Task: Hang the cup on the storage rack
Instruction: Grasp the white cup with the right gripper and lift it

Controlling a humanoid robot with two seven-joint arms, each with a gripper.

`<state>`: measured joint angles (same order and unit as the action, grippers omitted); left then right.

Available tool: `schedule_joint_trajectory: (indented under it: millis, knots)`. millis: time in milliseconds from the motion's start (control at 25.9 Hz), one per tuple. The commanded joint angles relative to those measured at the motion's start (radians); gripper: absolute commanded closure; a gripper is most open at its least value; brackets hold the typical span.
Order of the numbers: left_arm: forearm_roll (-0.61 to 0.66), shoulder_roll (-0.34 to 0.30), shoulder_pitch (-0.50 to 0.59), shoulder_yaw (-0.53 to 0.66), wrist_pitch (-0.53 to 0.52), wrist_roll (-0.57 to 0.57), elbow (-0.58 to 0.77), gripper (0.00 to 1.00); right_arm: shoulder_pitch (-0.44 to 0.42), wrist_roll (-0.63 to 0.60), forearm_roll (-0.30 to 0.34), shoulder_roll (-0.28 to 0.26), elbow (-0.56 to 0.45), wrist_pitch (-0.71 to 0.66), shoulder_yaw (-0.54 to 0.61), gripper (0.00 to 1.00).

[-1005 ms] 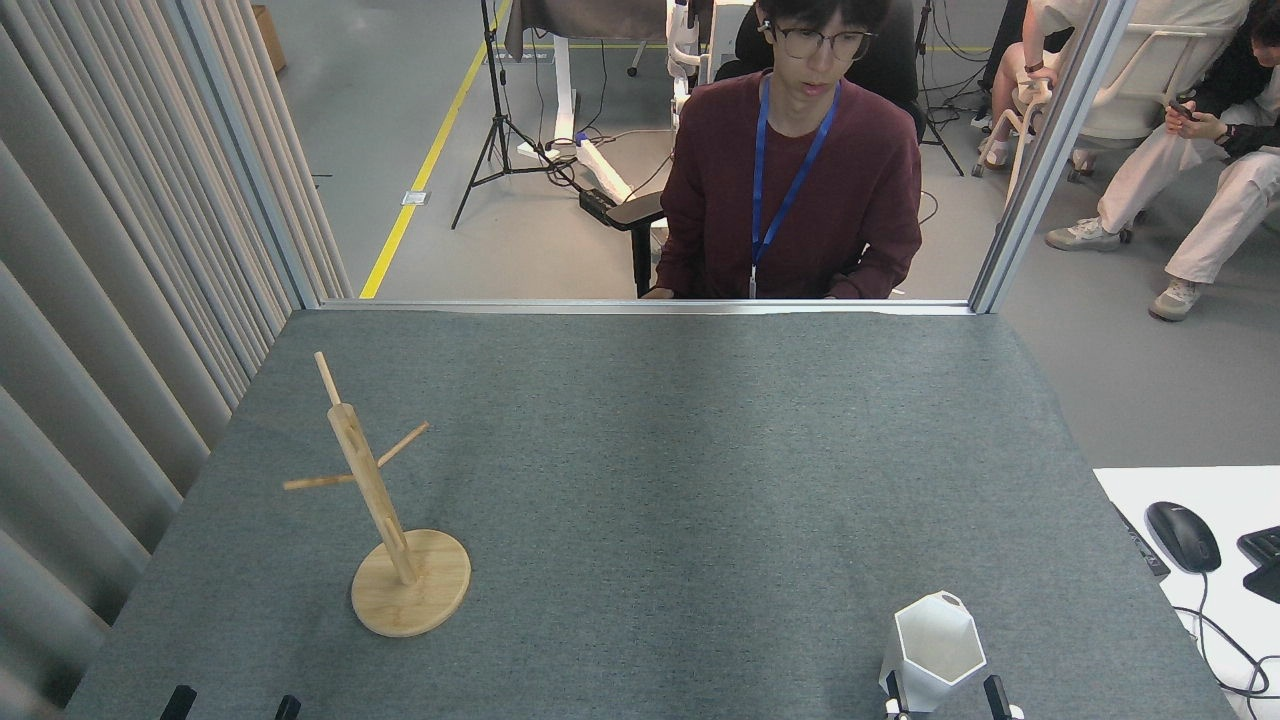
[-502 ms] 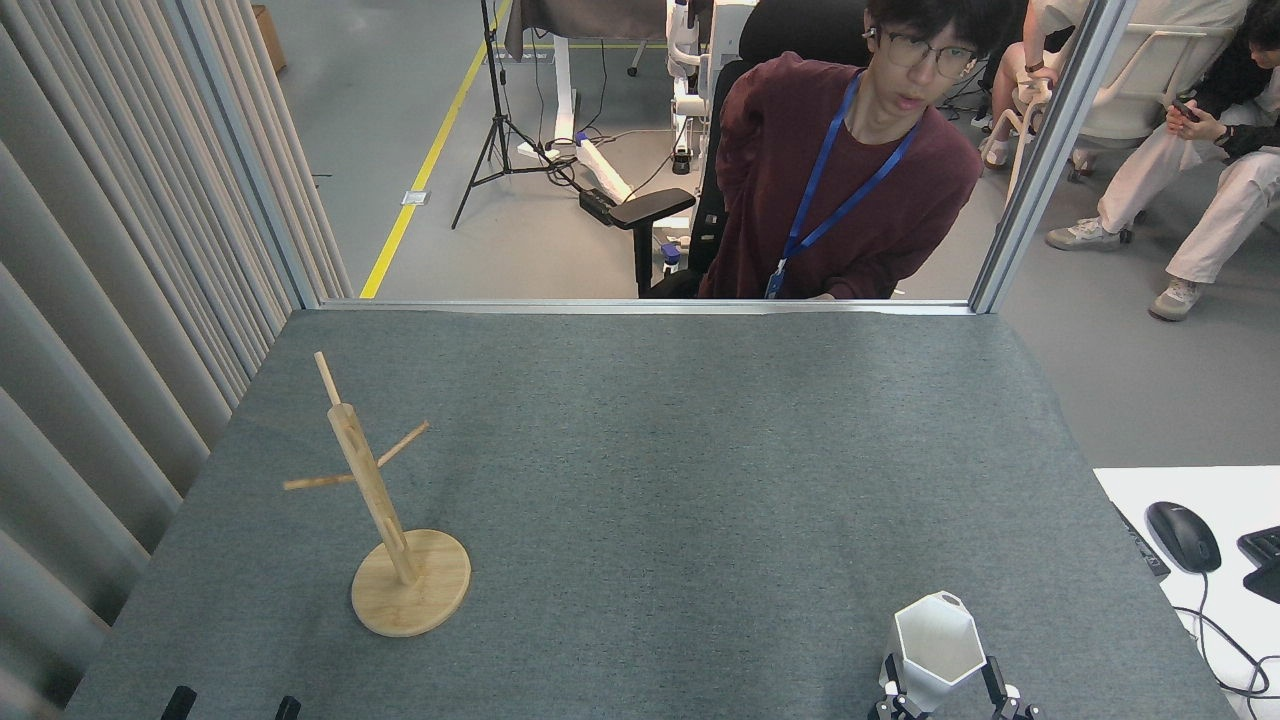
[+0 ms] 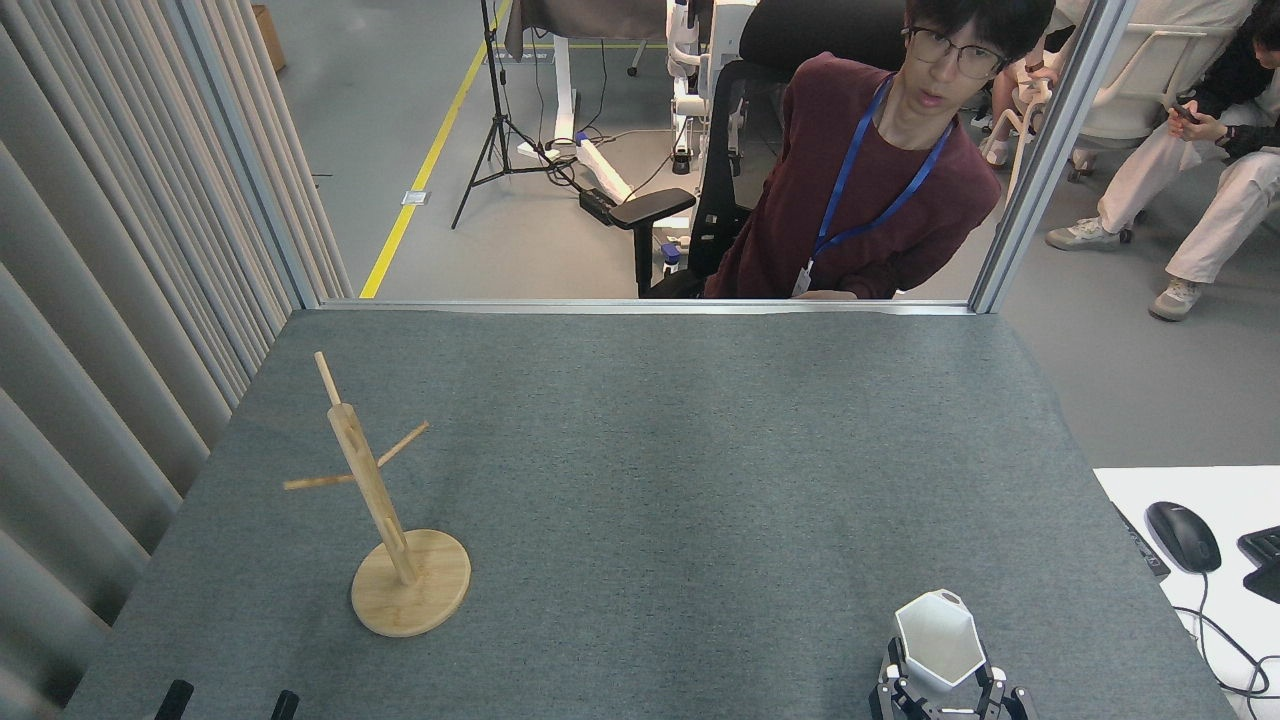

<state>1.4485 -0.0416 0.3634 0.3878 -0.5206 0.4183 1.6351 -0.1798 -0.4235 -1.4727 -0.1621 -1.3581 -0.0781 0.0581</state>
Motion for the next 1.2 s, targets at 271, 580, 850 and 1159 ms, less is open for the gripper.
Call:
schedule_joint_trajectory:
  millis: [271, 580, 850, 1159]
  knots:
    - [0.22, 0.034, -0.132, -0.299, 0.03, 0.028, 0.008, 0.0, 0.175, 0.008, -0.003, 0.07, -0.142, 0.043, -0.006, 0.5]
    - [0.411, 0.089, -0.155, -0.515, 0.044, 0.01, -0.012, 0.0, 0.157, 0.014, -0.218, 0.196, -0.2, 0.052, -0.216, 0.5]
    - [0.435, 0.095, -0.185, -0.543, 0.07, -0.026, -0.044, 0.0, 0.076, 0.005, -0.32, 0.233, -0.196, 0.107, -0.412, 0.5]
    - [0.435, 0.095, -0.198, -0.543, 0.07, -0.026, -0.044, 0.0, 0.04, 0.003, -0.38, 0.225, -0.194, 0.116, -0.509, 0.5]
